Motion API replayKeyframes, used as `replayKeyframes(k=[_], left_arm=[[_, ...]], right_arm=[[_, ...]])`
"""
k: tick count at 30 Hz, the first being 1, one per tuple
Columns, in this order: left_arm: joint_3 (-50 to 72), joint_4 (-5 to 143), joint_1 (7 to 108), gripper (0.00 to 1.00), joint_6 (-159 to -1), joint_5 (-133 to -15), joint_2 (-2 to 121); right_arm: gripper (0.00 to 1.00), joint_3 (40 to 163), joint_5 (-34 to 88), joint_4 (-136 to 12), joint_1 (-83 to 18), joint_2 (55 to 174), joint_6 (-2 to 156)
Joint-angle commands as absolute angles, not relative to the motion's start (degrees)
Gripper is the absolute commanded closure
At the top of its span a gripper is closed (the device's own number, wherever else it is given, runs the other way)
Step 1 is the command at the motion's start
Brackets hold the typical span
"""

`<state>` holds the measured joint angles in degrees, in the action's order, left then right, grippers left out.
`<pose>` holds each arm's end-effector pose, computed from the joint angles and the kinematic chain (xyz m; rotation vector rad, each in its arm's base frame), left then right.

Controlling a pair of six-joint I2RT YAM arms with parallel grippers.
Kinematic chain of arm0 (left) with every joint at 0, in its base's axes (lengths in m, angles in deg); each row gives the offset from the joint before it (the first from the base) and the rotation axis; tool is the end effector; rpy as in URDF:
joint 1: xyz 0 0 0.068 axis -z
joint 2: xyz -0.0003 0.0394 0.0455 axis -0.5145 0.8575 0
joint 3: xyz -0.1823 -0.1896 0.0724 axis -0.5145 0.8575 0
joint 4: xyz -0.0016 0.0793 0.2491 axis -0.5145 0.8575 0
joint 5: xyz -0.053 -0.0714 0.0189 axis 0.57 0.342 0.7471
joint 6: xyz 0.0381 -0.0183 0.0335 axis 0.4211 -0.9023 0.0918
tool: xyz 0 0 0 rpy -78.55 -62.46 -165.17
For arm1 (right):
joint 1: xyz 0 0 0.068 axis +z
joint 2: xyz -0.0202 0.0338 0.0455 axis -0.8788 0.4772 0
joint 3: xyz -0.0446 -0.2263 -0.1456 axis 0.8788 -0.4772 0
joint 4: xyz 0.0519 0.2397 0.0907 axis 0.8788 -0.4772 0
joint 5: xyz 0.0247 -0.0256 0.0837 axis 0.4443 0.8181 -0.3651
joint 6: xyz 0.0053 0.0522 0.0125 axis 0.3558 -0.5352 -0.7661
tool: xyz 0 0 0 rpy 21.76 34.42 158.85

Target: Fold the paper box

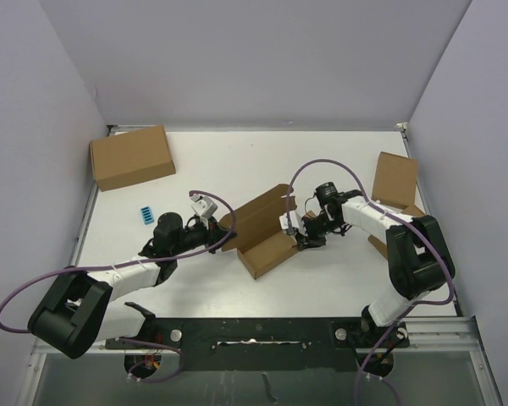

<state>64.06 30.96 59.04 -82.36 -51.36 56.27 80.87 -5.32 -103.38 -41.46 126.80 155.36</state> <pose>0.1999 -0.1273 0.1816 0.6244 1.7718 -0.9937 0.2558 0.1176 0.1710 -1.9145 1.7549 0.7580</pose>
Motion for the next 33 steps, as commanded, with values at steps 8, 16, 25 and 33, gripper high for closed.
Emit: replayKeyframes(k=[8, 16, 25, 33], left_arm=[[61.10, 30.28, 58.74, 1.00, -79.67, -48.34, 52.48], [61.21, 30.93, 58.65, 1.00, -75.01, -44.03, 48.61], [61.81, 30.15, 58.89, 1.00, -74.04, -42.94, 46.77], [62.06, 28.83, 58.99, 1.00, -74.17, -42.07, 45.97]], right_arm=[[0.45, 81.23, -7.68, -102.85, -44.05, 118.88, 154.81], [0.21, 82.52, -16.11, -92.16, -58.68, 113.24, 132.34], [0.20, 87.90, -19.66, -92.62, -68.05, 129.93, 113.81], [0.30, 90.10, -25.28, -93.33, -68.26, 136.23, 111.87]])
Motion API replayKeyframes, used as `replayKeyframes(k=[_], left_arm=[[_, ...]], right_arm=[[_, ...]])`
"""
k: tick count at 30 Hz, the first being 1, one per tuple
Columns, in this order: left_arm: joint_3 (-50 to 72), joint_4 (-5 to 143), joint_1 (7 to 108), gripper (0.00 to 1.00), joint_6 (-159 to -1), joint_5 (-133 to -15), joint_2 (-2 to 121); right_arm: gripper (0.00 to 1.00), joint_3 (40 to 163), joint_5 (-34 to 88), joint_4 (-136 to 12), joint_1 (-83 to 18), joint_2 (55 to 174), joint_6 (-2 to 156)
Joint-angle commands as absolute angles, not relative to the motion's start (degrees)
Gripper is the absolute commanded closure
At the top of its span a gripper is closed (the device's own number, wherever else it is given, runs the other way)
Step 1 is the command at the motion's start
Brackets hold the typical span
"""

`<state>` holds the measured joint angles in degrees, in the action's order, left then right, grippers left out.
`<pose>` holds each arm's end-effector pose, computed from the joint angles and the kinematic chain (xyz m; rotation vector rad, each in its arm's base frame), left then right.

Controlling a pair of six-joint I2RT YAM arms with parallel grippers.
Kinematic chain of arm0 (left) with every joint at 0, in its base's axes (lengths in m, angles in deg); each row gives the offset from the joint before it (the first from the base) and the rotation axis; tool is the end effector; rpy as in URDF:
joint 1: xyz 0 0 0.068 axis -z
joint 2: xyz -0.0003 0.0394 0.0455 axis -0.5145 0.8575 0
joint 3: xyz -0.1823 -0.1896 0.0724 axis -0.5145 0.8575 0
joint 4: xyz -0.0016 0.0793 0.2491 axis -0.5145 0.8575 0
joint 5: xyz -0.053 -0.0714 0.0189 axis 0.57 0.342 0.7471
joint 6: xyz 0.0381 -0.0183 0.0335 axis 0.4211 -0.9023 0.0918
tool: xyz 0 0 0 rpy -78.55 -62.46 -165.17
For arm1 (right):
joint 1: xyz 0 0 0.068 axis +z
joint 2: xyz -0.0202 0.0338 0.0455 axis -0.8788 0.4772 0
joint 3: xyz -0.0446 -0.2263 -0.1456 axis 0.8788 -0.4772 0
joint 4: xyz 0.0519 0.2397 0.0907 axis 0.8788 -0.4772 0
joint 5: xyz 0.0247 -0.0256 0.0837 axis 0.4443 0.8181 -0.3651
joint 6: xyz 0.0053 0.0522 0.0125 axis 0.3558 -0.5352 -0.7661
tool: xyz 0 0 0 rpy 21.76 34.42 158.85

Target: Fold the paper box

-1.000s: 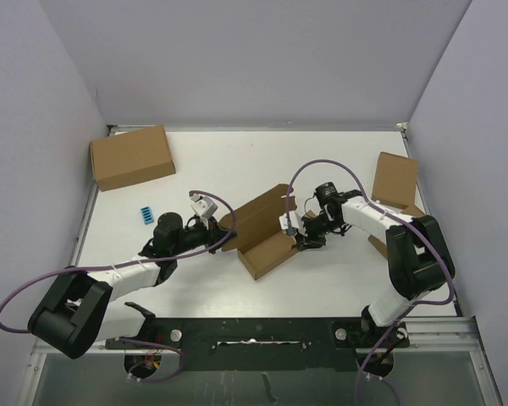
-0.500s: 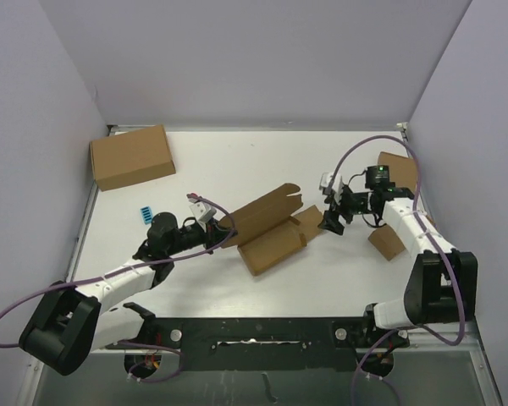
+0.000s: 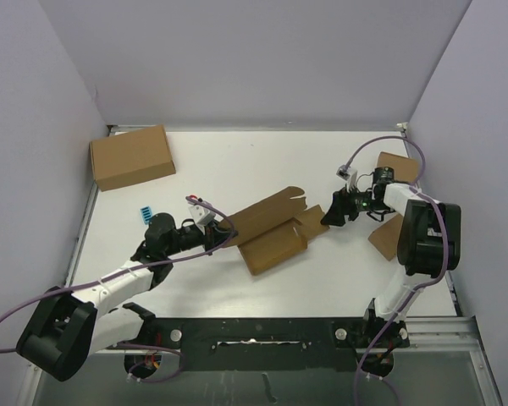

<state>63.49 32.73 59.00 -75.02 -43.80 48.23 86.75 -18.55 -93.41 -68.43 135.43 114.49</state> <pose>0.1865 -0.1243 0.2114 0.8261 1.5506 -1.0036 0.3264 -0.0110 0.1634 -0.6624 2.3051 1.0214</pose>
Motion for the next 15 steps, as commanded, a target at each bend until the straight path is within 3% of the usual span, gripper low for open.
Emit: replayKeyframes(k=[1, 12, 15], left_arm=[[62.13, 28.82, 59.00, 1.00, -74.23, -42.07, 45.90], [61.94, 29.86, 59.04, 1.00, -74.47, -43.30, 45.96], [61.48, 31.32, 59.05, 1.00, -74.77, -44.69, 46.37]], right_arm=[[0.34, 90.58, -26.14, -94.01, -68.25, 136.89, 112.02], [0.94, 92.80, -31.46, -99.30, -68.29, 136.95, 116.94], [1.00, 92.51, -32.31, -99.35, -68.35, 135.30, 117.59]])
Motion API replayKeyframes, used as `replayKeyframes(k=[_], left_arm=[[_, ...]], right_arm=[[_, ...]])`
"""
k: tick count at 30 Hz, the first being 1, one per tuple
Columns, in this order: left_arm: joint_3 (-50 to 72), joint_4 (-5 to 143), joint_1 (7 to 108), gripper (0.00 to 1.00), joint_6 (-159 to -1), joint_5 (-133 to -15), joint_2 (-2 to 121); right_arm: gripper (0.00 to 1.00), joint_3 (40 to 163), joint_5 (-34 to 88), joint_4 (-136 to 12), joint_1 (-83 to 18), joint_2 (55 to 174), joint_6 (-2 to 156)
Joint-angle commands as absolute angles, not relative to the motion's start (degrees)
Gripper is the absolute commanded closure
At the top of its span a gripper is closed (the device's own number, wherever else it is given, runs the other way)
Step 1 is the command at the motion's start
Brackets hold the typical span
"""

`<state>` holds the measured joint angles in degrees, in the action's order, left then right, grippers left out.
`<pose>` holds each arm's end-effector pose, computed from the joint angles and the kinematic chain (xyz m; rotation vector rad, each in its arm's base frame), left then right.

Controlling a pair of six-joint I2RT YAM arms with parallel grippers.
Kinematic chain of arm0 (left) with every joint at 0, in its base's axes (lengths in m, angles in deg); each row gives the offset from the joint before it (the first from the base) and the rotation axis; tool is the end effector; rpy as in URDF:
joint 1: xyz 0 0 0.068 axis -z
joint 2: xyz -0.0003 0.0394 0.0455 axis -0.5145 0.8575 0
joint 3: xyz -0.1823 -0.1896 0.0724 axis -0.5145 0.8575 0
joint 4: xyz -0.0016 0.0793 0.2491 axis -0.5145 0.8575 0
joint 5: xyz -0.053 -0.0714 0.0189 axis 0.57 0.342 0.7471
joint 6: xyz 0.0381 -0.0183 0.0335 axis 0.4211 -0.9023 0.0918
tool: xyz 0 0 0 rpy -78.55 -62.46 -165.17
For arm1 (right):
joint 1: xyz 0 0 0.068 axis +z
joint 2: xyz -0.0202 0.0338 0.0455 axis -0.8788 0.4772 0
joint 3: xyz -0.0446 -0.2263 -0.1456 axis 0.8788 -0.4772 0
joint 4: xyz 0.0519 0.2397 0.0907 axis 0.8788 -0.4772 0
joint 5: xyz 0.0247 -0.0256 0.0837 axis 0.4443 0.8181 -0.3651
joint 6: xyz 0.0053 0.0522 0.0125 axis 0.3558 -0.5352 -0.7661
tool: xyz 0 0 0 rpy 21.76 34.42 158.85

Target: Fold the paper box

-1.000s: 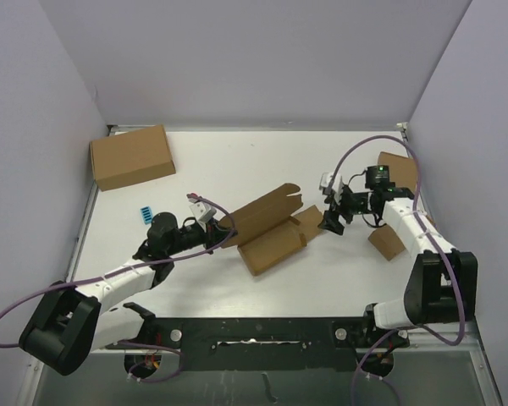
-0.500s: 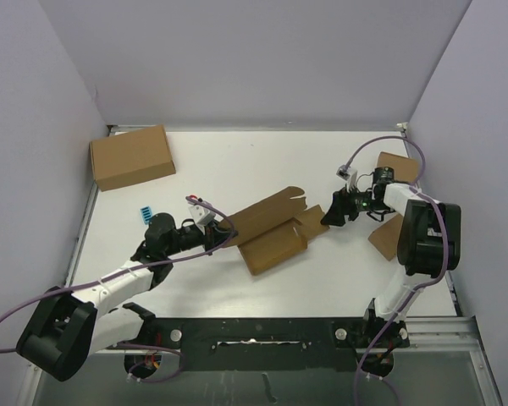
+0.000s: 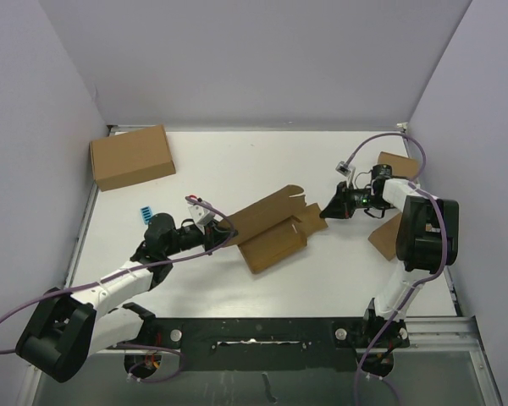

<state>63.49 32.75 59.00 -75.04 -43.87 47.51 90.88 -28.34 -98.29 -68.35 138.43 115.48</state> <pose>0.1855 -0.1237 0.2139 0.8251 1.5384 -1.0009 0.3353 -0.0084 0.1681 -0.6469 2.2077 1.2421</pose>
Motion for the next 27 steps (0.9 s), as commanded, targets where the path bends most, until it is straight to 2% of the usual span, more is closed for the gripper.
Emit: replayKeyframes(k=[1, 13, 27], left_arm=[[61.37, 31.63, 59.03, 1.00, -74.82, -44.94, 46.54], [57.68, 37.45, 58.92, 1.00, -75.16, -49.25, 49.18], [56.88, 39.30, 58.56, 1.00, -72.18, -49.16, 50.00]], right_arm=[[1.00, 92.38, -32.49, -99.33, -68.28, 134.64, 117.63], [1.00, 89.67, -30.23, -94.87, -64.31, 124.10, 114.01], [1.00, 90.93, -27.74, -96.15, -56.71, 128.51, 115.95]])
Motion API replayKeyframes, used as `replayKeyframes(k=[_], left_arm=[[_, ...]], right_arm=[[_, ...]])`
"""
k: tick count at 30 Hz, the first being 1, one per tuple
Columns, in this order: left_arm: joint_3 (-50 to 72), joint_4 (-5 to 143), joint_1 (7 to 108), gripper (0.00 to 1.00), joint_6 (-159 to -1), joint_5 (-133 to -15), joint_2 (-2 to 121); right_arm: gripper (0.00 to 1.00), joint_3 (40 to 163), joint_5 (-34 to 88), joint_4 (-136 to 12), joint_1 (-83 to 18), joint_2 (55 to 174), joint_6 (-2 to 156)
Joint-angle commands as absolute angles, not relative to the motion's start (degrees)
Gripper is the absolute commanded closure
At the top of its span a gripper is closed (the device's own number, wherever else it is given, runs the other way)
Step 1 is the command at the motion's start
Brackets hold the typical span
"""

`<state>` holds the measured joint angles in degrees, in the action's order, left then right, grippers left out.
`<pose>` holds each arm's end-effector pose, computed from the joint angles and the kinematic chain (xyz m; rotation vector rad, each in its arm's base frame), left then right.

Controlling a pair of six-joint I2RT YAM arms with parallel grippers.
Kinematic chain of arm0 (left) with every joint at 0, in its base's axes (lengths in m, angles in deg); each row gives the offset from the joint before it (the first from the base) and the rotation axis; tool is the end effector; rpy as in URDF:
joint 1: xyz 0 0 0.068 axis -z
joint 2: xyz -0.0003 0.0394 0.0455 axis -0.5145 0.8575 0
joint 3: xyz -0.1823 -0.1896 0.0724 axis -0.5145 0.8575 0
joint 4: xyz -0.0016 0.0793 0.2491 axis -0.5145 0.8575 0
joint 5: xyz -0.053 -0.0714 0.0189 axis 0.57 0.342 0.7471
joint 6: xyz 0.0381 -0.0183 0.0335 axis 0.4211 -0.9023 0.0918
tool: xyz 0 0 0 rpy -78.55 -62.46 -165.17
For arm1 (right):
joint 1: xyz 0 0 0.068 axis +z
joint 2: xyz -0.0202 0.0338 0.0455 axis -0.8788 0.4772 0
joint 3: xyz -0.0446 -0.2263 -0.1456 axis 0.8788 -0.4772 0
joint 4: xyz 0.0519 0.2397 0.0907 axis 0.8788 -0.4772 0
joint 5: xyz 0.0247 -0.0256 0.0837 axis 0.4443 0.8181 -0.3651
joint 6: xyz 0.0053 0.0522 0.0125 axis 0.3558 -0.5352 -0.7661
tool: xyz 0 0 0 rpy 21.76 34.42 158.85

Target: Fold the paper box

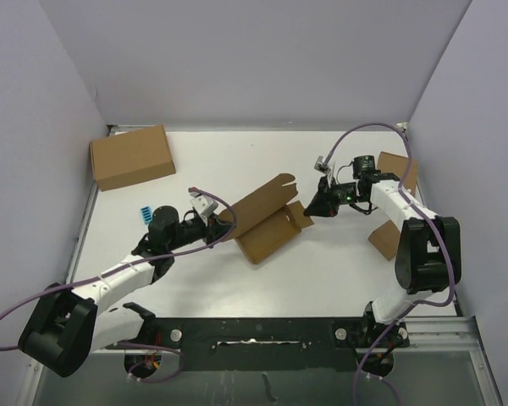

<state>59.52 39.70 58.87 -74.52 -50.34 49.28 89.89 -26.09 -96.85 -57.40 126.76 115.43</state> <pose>0.1989 -0.1265 0.2172 0.7450 1.6507 -0.9093 0.3134 0.0535 0.2254 -0.9623 2.0426 1.1562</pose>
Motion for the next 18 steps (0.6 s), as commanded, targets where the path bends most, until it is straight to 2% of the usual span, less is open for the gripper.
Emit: replayKeyframes(k=[1, 4, 10, 18], left_arm=[[56.88, 39.55, 58.49, 1.00, -71.75, -48.81, 50.00], [56.71, 40.39, 58.48, 1.00, -71.19, -48.18, 49.76], [56.27, 41.06, 58.43, 1.00, -71.09, -47.13, 49.65], [56.10, 41.48, 58.34, 1.00, -71.23, -46.86, 50.01]], right_arm=[[1.00, 91.28, -28.03, -96.47, -56.62, 129.14, 116.06], [0.99, 92.11, -29.79, -97.12, -56.87, 130.78, 115.82], [0.84, 93.82, -34.40, -98.97, -57.58, 134.40, 115.88], [0.59, 97.95, -42.57, -108.33, -58.37, 141.57, 121.81]])
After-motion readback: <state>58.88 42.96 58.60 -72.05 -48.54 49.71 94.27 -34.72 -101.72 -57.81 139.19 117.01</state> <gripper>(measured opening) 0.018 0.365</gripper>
